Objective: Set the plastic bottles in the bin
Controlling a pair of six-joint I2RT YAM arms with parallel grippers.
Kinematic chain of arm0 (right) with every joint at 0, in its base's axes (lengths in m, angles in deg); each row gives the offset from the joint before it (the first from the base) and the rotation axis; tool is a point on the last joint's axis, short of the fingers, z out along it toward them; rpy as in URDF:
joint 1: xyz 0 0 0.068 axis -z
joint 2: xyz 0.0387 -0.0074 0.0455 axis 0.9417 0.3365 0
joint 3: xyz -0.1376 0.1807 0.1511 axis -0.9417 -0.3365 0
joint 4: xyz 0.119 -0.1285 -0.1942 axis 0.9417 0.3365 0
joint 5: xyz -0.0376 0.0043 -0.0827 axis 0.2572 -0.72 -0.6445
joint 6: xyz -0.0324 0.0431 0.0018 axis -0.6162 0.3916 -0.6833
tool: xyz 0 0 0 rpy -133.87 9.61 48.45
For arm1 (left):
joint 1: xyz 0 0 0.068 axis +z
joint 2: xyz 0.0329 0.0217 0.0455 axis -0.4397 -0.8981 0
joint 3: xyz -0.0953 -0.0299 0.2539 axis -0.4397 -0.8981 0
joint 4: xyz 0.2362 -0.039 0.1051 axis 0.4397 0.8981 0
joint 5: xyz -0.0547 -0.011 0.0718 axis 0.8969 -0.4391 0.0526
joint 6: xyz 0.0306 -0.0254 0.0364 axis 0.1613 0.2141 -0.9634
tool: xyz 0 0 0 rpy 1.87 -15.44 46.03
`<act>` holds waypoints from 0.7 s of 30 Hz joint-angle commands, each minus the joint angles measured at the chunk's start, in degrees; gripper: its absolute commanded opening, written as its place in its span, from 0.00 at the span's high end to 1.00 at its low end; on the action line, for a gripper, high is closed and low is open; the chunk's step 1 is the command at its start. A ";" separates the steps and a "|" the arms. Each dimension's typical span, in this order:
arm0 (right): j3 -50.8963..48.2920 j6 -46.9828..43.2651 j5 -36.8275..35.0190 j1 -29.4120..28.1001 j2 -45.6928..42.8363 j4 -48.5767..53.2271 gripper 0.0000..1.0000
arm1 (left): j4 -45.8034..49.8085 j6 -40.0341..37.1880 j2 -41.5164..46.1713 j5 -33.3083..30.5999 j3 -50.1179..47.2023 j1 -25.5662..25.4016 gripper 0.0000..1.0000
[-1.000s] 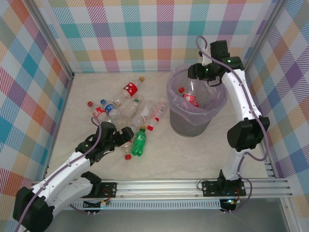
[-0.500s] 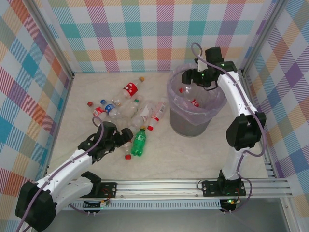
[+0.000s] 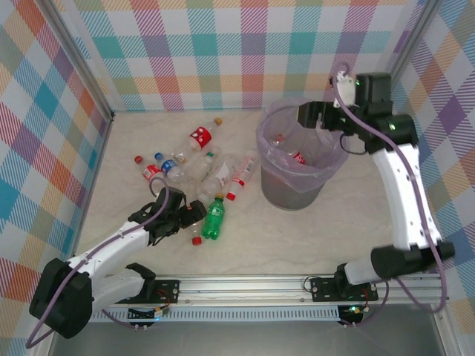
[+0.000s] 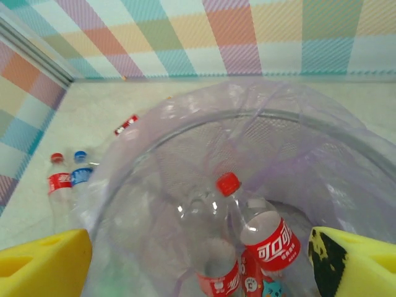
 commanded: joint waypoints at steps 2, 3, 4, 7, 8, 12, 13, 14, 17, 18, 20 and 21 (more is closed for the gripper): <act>-8.22 3.50 7.64 0.04 -7.14 -6.52 0.10 | -2.56 -0.31 -1.13 0.29 -0.14 0.64 0.05; -10.19 4.26 8.74 0.03 -9.10 -7.57 0.10 | -2.77 -0.20 -1.65 0.32 -0.18 0.64 0.06; -11.92 4.87 9.40 0.03 -10.78 -7.93 0.10 | -2.87 0.02 -2.19 0.57 -0.28 0.64 0.06; -15.90 5.71 9.76 0.04 -14.87 -7.95 0.10 | -8.16 0.65 -4.73 3.47 -1.06 0.64 0.07; -16.87 5.79 9.64 0.04 -15.86 -7.48 0.10 | -8.93 0.87 -5.79 4.12 -1.03 0.71 0.08; -21.33 5.88 7.83 0.02 -20.80 -5.65 0.10 | -11.66 2.52 -9.25 5.70 -1.74 0.55 0.13; -22.51 5.93 7.17 0.09 -22.18 -5.28 0.10 | -11.81 3.03 -9.22 5.30 -1.98 0.47 0.15; -23.52 6.10 6.61 0.04 -23.26 -5.07 0.10 | -11.79 3.29 -8.99 4.73 -2.17 0.47 0.18; -27.19 6.88 4.73 0.04 -26.79 -4.86 0.10 | -9.97 3.29 -7.50 2.52 -2.00 0.25 0.27; -28.56 7.07 3.90 0.03 -28.10 -4.90 0.10 | -8.87 2.84 -6.96 1.86 -1.56 0.12 0.30; -31.03 7.32 1.40 0.04 -30.78 -4.75 0.10 | -7.02 1.88 -6.21 1.18 -0.78 0.03 0.37; -32.05 7.46 0.17 0.06 -32.19 -4.47 0.09 | -6.39 1.43 -6.09 1.14 -0.48 0.03 0.41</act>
